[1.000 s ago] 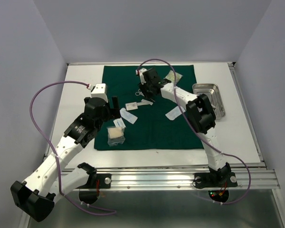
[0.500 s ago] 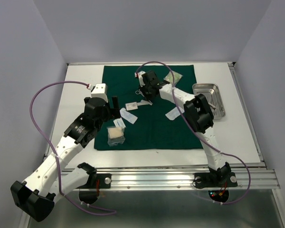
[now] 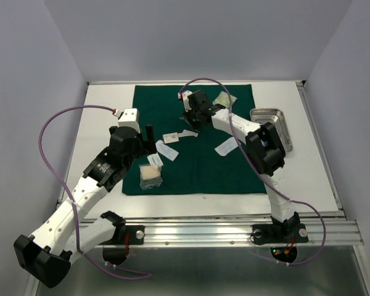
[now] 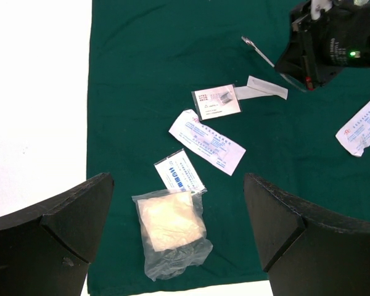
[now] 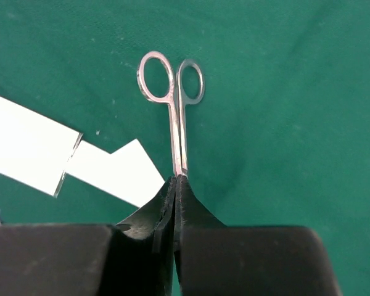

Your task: Prepare the surgical pack

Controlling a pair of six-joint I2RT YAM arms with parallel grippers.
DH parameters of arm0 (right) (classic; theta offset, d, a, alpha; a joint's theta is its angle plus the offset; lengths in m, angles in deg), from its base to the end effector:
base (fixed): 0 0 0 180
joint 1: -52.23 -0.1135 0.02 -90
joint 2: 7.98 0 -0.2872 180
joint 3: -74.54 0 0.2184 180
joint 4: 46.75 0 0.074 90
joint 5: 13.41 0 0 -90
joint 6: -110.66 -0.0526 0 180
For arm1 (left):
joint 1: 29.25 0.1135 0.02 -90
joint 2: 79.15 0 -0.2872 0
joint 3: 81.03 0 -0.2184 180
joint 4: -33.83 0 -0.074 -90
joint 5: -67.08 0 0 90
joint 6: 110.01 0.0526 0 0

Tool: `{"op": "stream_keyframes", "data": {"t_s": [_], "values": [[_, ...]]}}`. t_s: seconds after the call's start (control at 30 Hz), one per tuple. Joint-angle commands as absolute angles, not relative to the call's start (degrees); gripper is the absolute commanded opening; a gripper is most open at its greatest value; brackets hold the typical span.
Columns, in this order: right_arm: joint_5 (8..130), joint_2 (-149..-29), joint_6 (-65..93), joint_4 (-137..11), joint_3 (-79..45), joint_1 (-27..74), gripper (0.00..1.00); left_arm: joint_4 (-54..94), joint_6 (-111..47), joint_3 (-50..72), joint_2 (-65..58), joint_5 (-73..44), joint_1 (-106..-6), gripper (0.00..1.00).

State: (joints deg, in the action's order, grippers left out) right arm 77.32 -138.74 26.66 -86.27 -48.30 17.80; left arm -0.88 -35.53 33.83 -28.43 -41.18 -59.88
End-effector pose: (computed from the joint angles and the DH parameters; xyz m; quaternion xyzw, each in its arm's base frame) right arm 0.4206 0.2875 0.2077 -0.3198 0.8752 0.0834 0.3533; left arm 0.1512 -0.0704 0.3472 0.0166 0.8151 -0.1014 0.5701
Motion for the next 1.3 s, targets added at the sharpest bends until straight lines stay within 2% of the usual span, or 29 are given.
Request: {"op": "stream_keyframes", "data": {"t_s": [0.0,0.47,0.5,0.6,0.97,1.27], "values": [[80.1,-132.18,26.98,-82.57,-45.84,17.87,0.01,0.48,-35.74,34.24,-29.75,-42.16,-59.57,0.99],[78.44,-128.65,26.54,-80.36,-40.99,17.87,0.02,1.01,-35.56,34.42,-29.58,-41.64,-59.57,0.99],[78.26,-129.26,26.72,-80.89,-41.51,17.87,0.19,1.09,-35.56,34.42,-29.49,-41.55,-59.57,0.99],[77.12,-133.2,26.98,-83.87,-45.54,18.4,0.38,1.01,-35.56,34.33,-29.32,-41.64,-59.57,0.99],[73.34,-141.13,25.14,-86.07,-52.06,20.07,0.39,0.66,-35.56,34.07,-29.14,-41.99,-59.57,0.99],[72.19,-142.98,25.93,-86.69,-49.7,20.07,0.37,0.57,-35.47,33.98,-28.79,-42.07,-59.57,0.99]]}}
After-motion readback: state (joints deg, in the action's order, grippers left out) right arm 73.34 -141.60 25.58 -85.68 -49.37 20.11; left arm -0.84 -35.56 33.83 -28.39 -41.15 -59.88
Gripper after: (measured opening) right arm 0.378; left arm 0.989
